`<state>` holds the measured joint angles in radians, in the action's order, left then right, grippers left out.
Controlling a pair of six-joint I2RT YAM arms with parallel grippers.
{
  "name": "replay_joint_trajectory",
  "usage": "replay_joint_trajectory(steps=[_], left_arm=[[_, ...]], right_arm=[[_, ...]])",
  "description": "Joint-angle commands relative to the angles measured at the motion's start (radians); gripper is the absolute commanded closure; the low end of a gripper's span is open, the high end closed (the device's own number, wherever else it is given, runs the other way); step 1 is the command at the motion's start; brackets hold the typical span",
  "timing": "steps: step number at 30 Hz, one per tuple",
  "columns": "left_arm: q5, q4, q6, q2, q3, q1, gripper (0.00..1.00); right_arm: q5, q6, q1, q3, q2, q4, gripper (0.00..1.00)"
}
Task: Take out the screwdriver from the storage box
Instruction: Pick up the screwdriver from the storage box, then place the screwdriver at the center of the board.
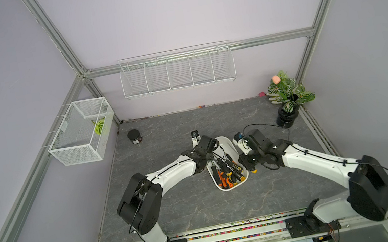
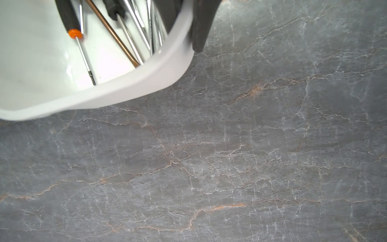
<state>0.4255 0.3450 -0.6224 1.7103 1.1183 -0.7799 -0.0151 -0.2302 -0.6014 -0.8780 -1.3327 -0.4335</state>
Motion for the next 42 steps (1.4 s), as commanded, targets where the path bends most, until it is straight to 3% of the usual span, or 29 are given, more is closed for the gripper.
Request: replay_joint_trajectory(steps=[1,6,13,25,42], left_arm=[[0.008,-0.04,0.079,-0.007,0.014,-0.003,1.0],[-0.017,-0.044,0.208,-0.022,0.015,0.021,1.0],[-0.083,-0.072,0.279,-0.102,-0.057,0.127,1.0],[-0.206,-0.164,0.239,-0.145,-0.15,0.161,1.0],[-0.191,-0.17,0.244,-0.161,-0.166,0.161,1.0]], right_arm=[[0.088,-0.085,0.026,0.079,0.085,0.041,1.0],[0.079,-0.129,0.047,0.115,0.076,0.058,1.0],[0.019,-0.199,0.045,0.11,-0.032,0.145,1.0],[0.082,-0.226,-0.022,-0.004,-0.252,0.173,1.0],[0.155,-0.209,0.0,-0.191,-0.474,0.096,1.0]])
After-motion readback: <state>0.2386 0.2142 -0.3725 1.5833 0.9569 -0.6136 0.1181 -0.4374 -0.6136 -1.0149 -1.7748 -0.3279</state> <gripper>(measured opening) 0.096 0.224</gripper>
